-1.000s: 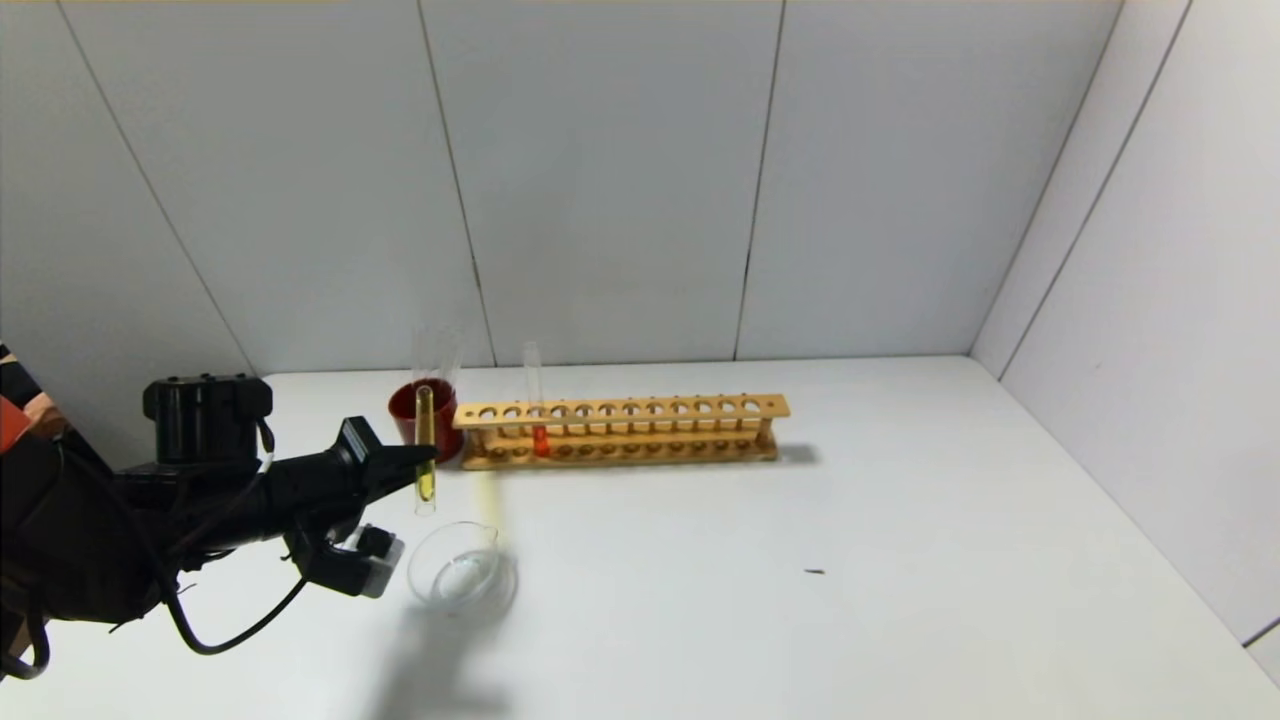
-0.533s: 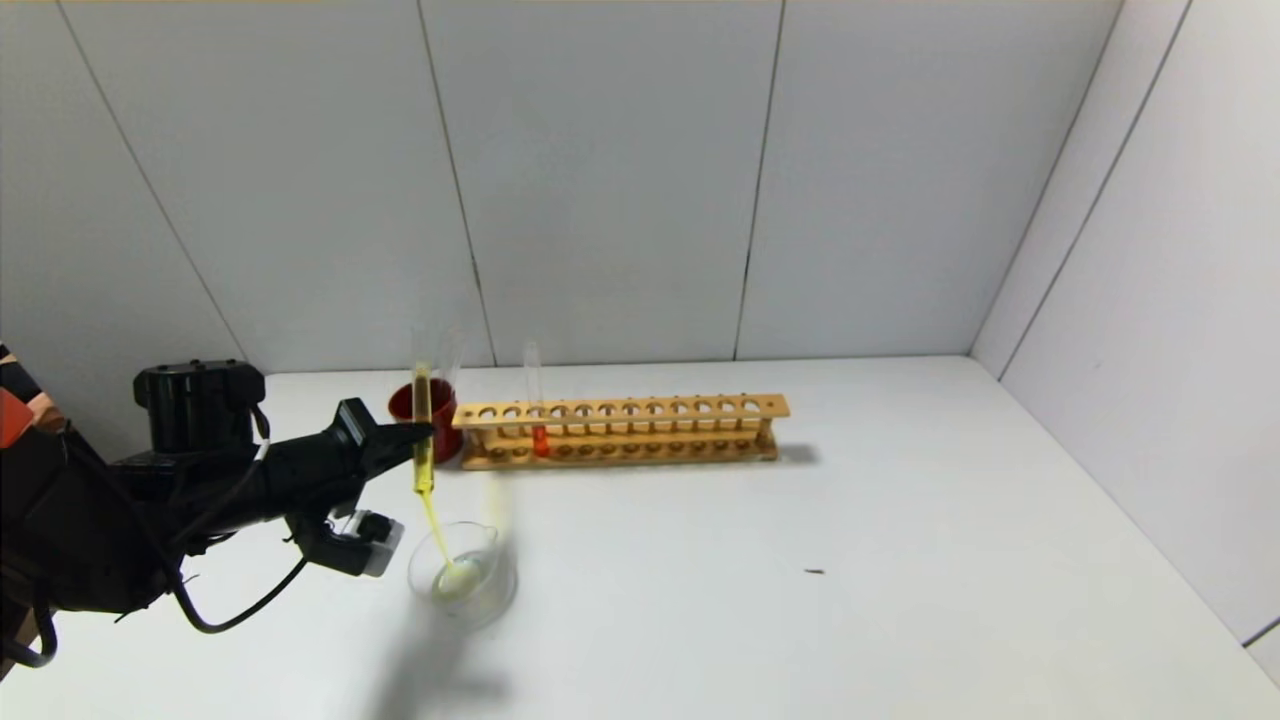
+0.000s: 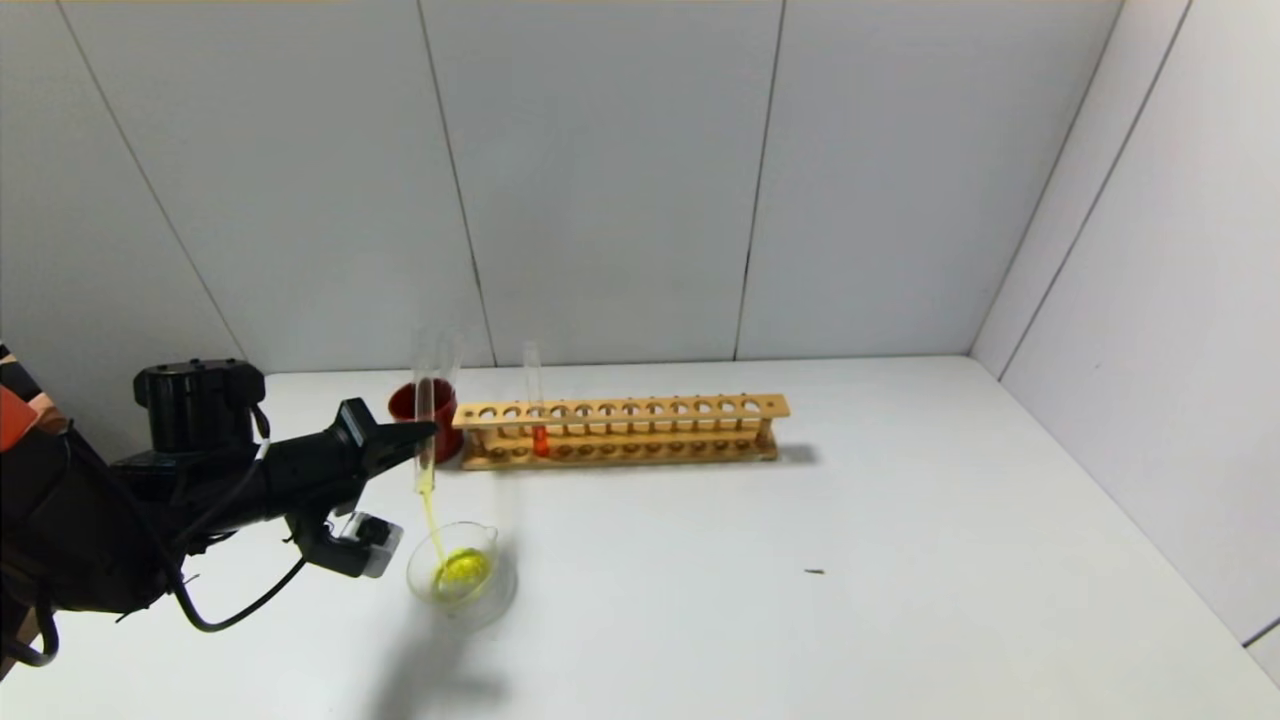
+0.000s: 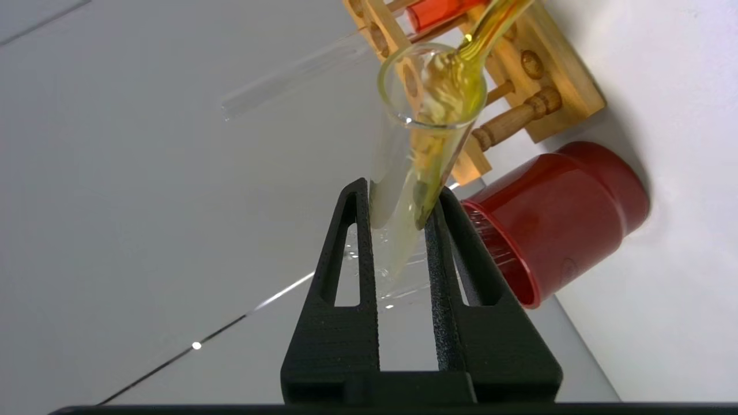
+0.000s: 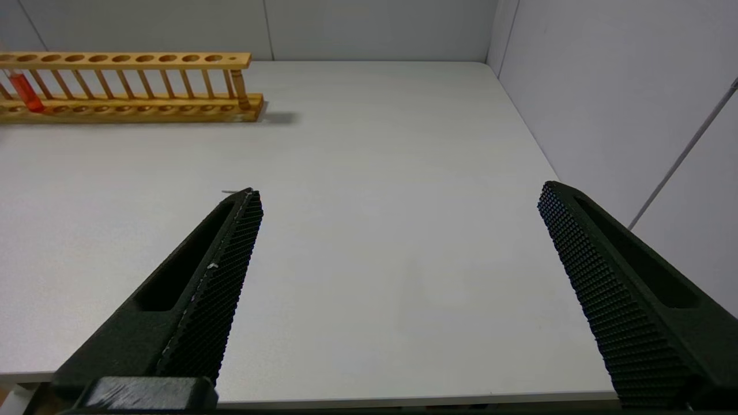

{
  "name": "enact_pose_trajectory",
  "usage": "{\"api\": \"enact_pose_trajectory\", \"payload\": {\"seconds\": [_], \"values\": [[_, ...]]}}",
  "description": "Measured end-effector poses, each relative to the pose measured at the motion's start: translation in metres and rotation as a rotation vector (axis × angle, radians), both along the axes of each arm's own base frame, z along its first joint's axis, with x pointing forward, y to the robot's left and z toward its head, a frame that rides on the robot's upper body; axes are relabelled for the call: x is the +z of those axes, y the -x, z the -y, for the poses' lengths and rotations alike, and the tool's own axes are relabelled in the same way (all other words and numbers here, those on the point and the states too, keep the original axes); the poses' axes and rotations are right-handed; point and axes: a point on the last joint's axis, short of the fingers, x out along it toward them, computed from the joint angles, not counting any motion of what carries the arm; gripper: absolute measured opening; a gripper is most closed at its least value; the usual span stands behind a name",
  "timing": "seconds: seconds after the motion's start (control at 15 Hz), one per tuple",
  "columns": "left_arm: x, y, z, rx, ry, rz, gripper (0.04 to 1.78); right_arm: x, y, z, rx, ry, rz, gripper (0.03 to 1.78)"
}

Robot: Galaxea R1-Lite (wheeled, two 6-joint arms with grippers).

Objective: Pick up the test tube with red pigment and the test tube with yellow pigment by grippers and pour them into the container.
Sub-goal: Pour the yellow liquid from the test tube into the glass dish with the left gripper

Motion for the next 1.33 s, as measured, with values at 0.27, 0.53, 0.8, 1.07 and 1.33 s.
{"api": "enact_pose_trajectory", "payload": {"seconds": [0.27, 0.53, 0.8, 1.07, 1.33], "values": [[0.010, -0.001, 0.000, -0.019, -0.008, 0.102, 0.31, 0.000, 0.000, 0.000, 0.000, 0.000, 0.000, 1.75], [0.014, -0.001, 0.000, -0.023, -0.009, 0.142, 0.31, 0.000, 0.000, 0.000, 0.000, 0.000, 0.000, 1.75], [0.018, 0.000, 0.000, -0.031, -0.020, 0.185, 0.31, 0.000, 0.000, 0.000, 0.000, 0.000, 0.000, 1.75], [0.021, 0.002, -0.002, -0.044, -0.040, 0.214, 0.31, 0.000, 0.000, 0.000, 0.000, 0.000, 0.000, 1.75], [0.023, 0.002, -0.008, -0.030, -0.049, 0.226, 0.31, 0.000, 0.000, 0.000, 0.000, 0.000, 0.000, 1.75]]}}
